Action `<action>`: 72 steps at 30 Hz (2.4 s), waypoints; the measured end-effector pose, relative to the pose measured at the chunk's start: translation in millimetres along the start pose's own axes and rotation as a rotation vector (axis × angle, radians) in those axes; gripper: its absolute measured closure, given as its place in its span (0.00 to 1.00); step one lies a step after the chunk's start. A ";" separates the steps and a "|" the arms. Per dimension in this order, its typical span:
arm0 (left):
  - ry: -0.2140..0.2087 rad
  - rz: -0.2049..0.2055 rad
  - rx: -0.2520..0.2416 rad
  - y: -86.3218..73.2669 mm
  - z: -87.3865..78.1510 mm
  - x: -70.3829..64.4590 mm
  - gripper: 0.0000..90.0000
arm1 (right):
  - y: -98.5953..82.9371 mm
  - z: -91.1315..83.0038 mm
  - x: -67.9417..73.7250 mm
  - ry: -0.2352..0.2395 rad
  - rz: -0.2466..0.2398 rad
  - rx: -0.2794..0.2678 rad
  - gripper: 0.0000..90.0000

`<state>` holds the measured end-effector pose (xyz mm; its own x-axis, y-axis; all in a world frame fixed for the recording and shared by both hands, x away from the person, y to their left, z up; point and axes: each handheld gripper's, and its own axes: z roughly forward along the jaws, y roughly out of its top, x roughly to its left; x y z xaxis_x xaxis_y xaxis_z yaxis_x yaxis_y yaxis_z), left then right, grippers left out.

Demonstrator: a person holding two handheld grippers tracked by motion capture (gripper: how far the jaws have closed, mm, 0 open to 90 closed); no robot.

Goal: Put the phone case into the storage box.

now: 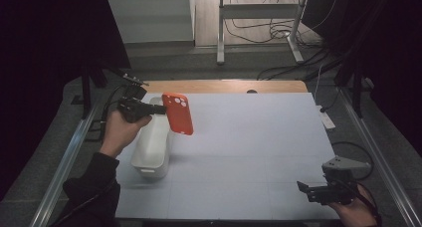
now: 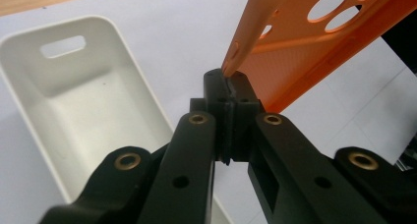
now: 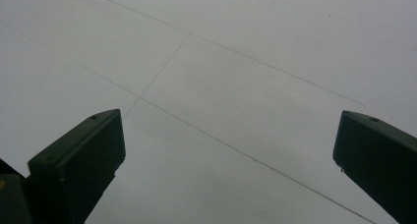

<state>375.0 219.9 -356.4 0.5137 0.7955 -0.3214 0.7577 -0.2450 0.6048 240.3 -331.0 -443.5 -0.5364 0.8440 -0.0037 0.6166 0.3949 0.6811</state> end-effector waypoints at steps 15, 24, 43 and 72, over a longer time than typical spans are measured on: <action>0.074 -0.050 -0.023 14.8 -16.5 25.0 0.99 | -1.1 -2.1 -0.5 0.005 0.005 -0.024 0.00; 0.110 -0.074 -0.022 20.2 -18.7 40.4 0.99 | -1.0 -2.8 -0.1 0.017 0.006 -0.029 0.00; 0.181 -0.109 -0.029 27.2 -19.8 63.0 0.99 | 0.3 -1.3 1.5 0.033 0.003 -0.032 0.00; 0.238 -0.123 -0.021 31.7 14.9 85.0 0.99 | -0.2 -0.9 0.6 0.043 0.009 -0.030 0.00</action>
<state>448.7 271.6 -375.4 0.3075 0.9271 -0.2142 0.7988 -0.1293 0.5875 239.3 -330.9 -443.0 -0.5552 0.8310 0.0334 0.6044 0.3756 0.7026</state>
